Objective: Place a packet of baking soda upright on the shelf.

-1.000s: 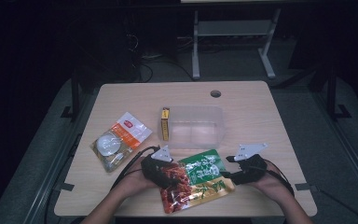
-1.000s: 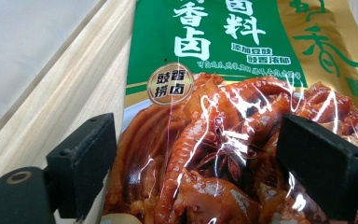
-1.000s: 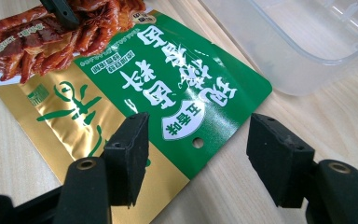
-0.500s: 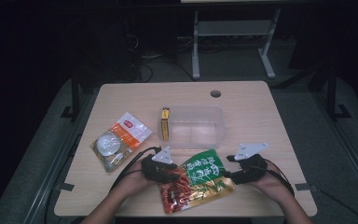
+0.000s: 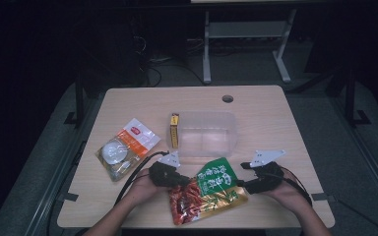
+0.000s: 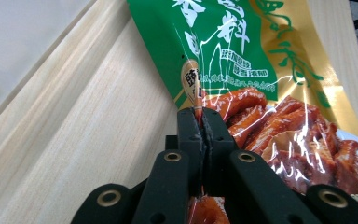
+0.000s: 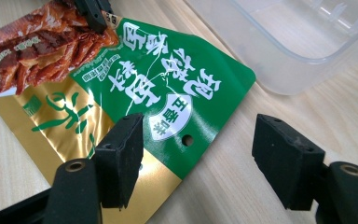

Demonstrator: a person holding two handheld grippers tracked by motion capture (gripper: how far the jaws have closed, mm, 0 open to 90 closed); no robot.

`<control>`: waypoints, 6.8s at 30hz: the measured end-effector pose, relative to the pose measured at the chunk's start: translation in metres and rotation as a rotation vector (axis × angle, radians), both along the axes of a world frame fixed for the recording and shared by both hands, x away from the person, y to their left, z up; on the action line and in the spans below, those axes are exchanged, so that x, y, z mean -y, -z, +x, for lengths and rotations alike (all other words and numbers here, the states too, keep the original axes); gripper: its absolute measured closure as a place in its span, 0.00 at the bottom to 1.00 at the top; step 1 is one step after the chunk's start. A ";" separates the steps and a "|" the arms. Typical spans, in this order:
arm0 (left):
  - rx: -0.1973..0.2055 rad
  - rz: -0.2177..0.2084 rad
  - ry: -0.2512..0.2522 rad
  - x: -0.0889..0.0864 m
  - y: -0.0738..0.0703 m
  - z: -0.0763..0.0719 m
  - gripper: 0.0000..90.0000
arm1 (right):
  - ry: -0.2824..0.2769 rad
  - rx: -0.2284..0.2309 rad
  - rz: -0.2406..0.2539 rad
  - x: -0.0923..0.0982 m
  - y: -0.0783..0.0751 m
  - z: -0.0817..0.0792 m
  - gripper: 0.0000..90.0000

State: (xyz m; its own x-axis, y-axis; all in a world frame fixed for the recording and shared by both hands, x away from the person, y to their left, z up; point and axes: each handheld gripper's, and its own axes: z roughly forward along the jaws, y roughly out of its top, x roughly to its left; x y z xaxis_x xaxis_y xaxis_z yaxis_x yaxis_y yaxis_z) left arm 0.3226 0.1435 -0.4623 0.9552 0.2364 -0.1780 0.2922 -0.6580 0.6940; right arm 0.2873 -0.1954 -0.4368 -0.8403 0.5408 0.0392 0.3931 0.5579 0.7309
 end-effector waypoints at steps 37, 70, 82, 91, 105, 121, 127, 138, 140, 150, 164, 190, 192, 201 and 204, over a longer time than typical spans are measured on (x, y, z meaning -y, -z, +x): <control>0.183 -0.225 -0.054 -0.066 -0.068 -0.018 1.00 | -0.174 -0.102 0.238 -0.047 -0.012 0.034 0.34; 0.194 -0.237 -0.055 -0.063 -0.066 -0.020 1.00 | -0.266 -0.126 0.288 -0.052 -0.009 0.041 0.93; 0.192 -0.234 -0.046 -0.062 -0.064 -0.019 0.99 | -0.300 -0.125 0.287 -0.050 -0.014 0.038 1.00; 0.181 -0.237 -0.070 -0.064 -0.063 -0.017 0.91 | -0.331 -0.111 0.308 -0.047 -0.026 0.033 1.00; 0.163 -0.195 -0.206 -0.097 -0.059 -0.031 0.34 | -0.330 -0.056 0.324 -0.041 -0.041 0.027 1.00; 0.130 -0.163 -0.224 -0.098 -0.041 -0.031 0.21 | -0.300 0.006 0.383 -0.020 -0.071 0.024 1.00; 0.129 -0.157 -0.216 -0.097 -0.039 -0.030 0.21 | -0.280 0.023 0.391 -0.014 -0.078 0.023 1.00; 0.129 -0.159 -0.214 -0.097 -0.039 -0.030 0.21 | -0.233 0.053 0.381 -0.001 -0.095 0.020 1.00; 0.130 -0.159 -0.213 -0.097 -0.038 -0.029 0.21 | -0.225 0.065 0.384 0.003 -0.099 0.020 1.00; 0.124 -0.163 -0.204 -0.095 -0.038 -0.029 0.21 | -0.151 0.105 0.396 0.021 -0.114 0.020 1.00; 0.118 -0.159 -0.194 -0.092 -0.036 -0.029 0.21 | -0.034 0.166 0.395 0.032 -0.141 0.032 1.00; 0.113 -0.142 -0.179 -0.090 -0.034 -0.028 0.21 | 0.117 0.225 0.377 0.027 -0.158 0.063 1.00; 0.113 -0.142 -0.178 -0.090 -0.034 -0.028 0.21 | 0.132 0.225 0.361 0.025 -0.157 0.064 1.00; 0.117 -0.131 -0.168 -0.090 -0.033 -0.028 0.21 | 0.190 0.211 0.325 0.018 -0.149 0.073 1.00; 0.115 -0.132 -0.173 -0.089 -0.032 -0.028 0.21 | 0.205 0.211 0.311 0.014 -0.148 0.075 1.00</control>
